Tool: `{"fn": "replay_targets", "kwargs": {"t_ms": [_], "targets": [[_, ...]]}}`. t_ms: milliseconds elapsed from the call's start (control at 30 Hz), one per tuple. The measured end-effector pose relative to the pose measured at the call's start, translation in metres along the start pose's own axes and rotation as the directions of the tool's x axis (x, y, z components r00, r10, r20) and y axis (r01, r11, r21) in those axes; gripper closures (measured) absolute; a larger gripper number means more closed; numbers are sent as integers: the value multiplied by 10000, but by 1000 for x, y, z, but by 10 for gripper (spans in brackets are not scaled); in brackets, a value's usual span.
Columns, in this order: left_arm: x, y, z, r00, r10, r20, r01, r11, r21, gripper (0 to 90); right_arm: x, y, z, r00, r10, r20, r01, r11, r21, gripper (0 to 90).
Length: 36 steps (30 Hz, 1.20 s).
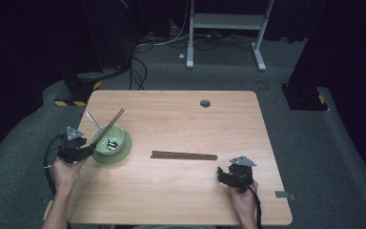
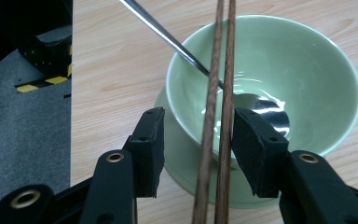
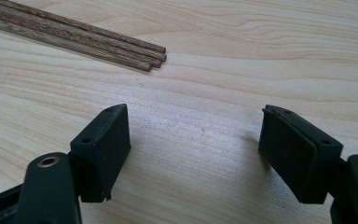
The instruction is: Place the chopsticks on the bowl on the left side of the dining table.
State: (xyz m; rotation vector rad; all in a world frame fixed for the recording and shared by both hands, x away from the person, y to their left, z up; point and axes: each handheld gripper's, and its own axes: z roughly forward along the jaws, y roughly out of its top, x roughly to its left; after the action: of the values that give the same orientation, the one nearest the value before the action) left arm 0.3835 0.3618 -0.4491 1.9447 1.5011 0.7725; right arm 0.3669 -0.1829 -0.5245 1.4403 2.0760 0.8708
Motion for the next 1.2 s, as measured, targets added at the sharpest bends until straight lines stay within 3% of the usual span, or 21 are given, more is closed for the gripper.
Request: {"fn": "replay_targets", "kwargs": {"t_ms": [833,1200], "targets": [[21,7,11,9967,-774,-233,783,9962,379,489,0,0,0,10000,9,1,-9,10000,-4,242],[25,9,12,9913,-1311,-118,1312,9912,170,445,0,0,0,10000,-13,0,13,10000,-10,242]]}}
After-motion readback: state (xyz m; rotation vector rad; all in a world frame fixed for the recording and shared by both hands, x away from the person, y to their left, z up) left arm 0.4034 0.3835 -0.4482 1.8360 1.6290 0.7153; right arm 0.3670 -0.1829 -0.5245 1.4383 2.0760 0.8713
